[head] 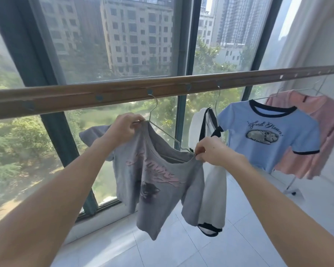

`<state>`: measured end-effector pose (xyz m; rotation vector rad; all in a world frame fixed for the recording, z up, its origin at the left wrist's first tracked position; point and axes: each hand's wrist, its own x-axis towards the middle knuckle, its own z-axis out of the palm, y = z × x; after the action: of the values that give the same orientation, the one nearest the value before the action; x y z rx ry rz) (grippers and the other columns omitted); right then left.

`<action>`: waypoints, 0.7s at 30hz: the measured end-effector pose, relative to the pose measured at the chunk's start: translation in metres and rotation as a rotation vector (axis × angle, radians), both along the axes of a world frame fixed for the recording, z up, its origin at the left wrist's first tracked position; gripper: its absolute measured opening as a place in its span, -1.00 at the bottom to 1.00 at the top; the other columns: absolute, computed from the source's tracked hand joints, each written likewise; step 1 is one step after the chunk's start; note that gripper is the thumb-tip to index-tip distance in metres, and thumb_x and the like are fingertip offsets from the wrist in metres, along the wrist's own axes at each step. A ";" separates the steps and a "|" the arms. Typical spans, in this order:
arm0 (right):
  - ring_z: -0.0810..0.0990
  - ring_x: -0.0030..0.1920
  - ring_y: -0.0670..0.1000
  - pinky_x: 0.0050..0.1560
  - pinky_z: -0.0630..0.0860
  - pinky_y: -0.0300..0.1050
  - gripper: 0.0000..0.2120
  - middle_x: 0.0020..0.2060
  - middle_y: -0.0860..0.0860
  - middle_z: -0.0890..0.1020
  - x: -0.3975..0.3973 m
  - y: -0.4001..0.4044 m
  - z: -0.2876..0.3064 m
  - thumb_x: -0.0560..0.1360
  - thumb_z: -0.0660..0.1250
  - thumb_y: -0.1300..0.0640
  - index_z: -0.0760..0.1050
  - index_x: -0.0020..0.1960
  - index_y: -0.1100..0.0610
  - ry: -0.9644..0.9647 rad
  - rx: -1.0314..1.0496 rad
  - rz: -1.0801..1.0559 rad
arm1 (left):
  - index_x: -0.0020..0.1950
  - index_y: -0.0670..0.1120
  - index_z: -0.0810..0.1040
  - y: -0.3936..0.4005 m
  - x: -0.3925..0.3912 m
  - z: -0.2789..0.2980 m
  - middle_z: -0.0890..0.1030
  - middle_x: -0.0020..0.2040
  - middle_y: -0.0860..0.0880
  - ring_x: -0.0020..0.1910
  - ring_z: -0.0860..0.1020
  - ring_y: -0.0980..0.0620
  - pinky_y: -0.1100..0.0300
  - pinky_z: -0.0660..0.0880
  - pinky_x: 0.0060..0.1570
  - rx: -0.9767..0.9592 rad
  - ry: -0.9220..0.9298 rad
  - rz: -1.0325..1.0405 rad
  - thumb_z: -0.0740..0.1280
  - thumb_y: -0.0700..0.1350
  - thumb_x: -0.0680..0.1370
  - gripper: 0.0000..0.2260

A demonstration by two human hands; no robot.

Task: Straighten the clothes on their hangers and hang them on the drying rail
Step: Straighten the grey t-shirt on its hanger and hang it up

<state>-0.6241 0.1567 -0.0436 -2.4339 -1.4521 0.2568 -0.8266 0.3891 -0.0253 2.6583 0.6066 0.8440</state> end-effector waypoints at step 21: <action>0.56 -0.19 -0.02 -0.11 0.49 -0.18 -0.88 -0.19 0.00 0.67 -0.051 0.036 0.034 0.51 0.35 0.27 0.66 -0.09 0.14 -0.025 0.598 0.067 | 0.04 -0.14 0.69 -0.022 -0.005 0.001 0.70 -0.05 -0.05 -0.01 0.63 -0.04 -0.06 0.53 0.15 -0.149 -0.100 -0.026 0.38 -0.20 0.53 -0.87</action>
<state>-0.6747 0.1928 -0.0094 -1.9112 -1.3737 -0.1765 -0.8319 0.3670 -0.0244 2.4699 0.5845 0.8822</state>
